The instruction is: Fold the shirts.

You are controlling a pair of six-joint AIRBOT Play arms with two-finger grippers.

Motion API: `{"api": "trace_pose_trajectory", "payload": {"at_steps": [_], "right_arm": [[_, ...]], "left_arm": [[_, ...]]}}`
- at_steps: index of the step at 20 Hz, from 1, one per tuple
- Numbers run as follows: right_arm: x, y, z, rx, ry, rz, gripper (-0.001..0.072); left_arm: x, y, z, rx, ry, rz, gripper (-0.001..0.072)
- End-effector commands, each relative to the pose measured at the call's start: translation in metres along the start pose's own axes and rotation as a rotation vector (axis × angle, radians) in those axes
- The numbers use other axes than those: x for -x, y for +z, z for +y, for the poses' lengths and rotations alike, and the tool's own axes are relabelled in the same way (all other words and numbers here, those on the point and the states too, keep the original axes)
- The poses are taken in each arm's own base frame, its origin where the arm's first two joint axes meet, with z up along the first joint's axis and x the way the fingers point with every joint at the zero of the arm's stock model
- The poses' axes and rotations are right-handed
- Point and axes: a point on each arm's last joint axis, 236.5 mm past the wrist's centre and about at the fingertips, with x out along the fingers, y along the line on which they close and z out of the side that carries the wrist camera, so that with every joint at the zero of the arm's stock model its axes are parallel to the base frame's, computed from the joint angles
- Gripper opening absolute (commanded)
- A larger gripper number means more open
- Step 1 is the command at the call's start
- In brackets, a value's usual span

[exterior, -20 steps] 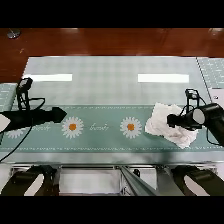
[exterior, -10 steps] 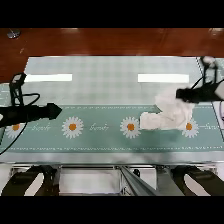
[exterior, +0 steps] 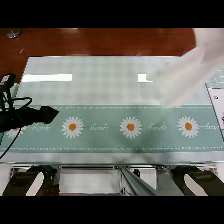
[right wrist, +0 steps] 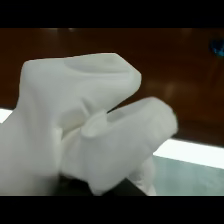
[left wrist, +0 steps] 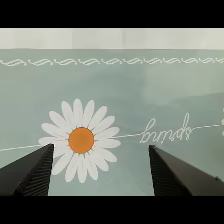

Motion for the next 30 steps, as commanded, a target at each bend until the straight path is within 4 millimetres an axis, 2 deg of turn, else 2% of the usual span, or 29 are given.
{"api": "trace_pose_trajectory", "payload": {"at_steps": [1, 2, 3, 5, 8, 11, 14, 16, 17, 18, 19, 20, 21, 22, 23, 24, 26, 27, 28, 29, 30], "right_arm": [[0.049, 0.049, 0.057, 0.066, 0.213, -0.158, 0.0024], [0.05, 0.047, 0.078, 0.063, 0.309, -0.146, 0.0025], [0.045, 0.035, 0.092, 0.052, 0.381, -0.089, 0.0024], [0.022, -0.01, 0.118, 0.064, 0.497, 0.109, 0.0024], [-0.019, -0.104, 0.167, 0.093, 0.648, 0.46, 0.0025], [-0.07, -0.178, 0.223, 0.095, 0.716, 0.614, 0.0025], [-0.113, -0.266, 0.292, 0.05, 0.753, 0.777, 0.0025], [-0.127, -0.326, 0.337, 0.073, 0.779, 0.888, 0.0026], [-0.131, -0.353, 0.354, 0.068, 0.79, 0.945, 0.0027], [-0.133, -0.372, 0.364, 0.04, 0.801, 0.994, 0.005], [-0.133, -0.382, 0.374, -0.021, 0.825, 1.038, 0.0294], [-0.129, -0.38, 0.379, -0.056, 0.887, 1.057, 0.0635], [-0.127, -0.37, 0.374, -0.06, 0.931, 1.058, 0.0623], [-0.13, -0.354, 0.353, -0.062, 0.928, 1.07, 0.0623], [-0.133, -0.333, 0.321, -0.06, 0.906, 1.071, 0.0623], [-0.136, -0.315, 0.282, -0.06, 0.857, 1.06, 0.0623], [-0.139, -0.288, 0.18, -0.042, 0.635, 1.022, 0.0623], [-0.136, -0.281, 0.127, -0.065, 0.491, 0.991, 0.0623], [-0.129, -0.282, 0.089, -0.117, 0.389, 0.964, 0.0622], [-0.117, -0.292, 0.057, -0.187, 0.307, 0.943, 0.0622], [-0.106, -0.309, 0.036, -0.275, 0.234, 0.929, 0.0621]], "left_arm": [[0.002, -0.001, -0.003, 0.001, -0.01, -0.005, 0.0701], [0.002, -0.001, -0.003, 0.001, -0.01, -0.006, 0.07], [0.002, 0.0, -0.003, 0.001, -0.009, -0.01, 0.07], [0.002, 0.003, -0.002, 0.001, -0.008, -0.022, 0.07], [0.002, 0.003, -0.003, 0.003, -0.011, -0.022, 0.0701], [0.001, 0.002, -0.003, 0.004, -0.013, -0.022, 0.0701], [0.001, 0.002, -0.003, 0.004, -0.013, -0.022, 0.07], [0.001, 0.002, -0.003, 0.004, -0.013, -0.022, 0.07], [0.001, 0.002, -0.003, 0.004, -0.012, -0.022, 0.0701], [0.001, 0.003, -0.002, 0.003, -0.008, -0.022, 0.07], [0.001, 0.002, 0.0, -0.001, 0.001, -0.021, 0.07], [0.001, 0.002, 0.001, -0.003, 0.004, -0.022, 0.0701], [0.001, 0.003, 0.001, -0.003, 0.005, -0.024, 0.0701], [0.001, 0.003, 0.001, -0.003, 0.005, -0.022, 0.0701], [0.001, 0.001, 0.001, -0.003, 0.004, -0.015, 0.0701], [0.001, -0.004, 0.001, -0.004, 0.005, 0.009, 0.0701], [-0.001, -0.027, 0.016, -0.005, 0.061, 0.115, 0.07], [-0.003, -0.041, 0.035, 0.012, 0.135, 0.182, 0.0701], [-0.005, -0.057, 0.053, 0.048, 0.2, 0.25, 0.07], [-0.01, -0.082, 0.062, 0.103, 0.219, 0.35, 0.07], [-0.018, -0.107, 0.06, 0.167, 0.191, 0.444, 0.07]]}}
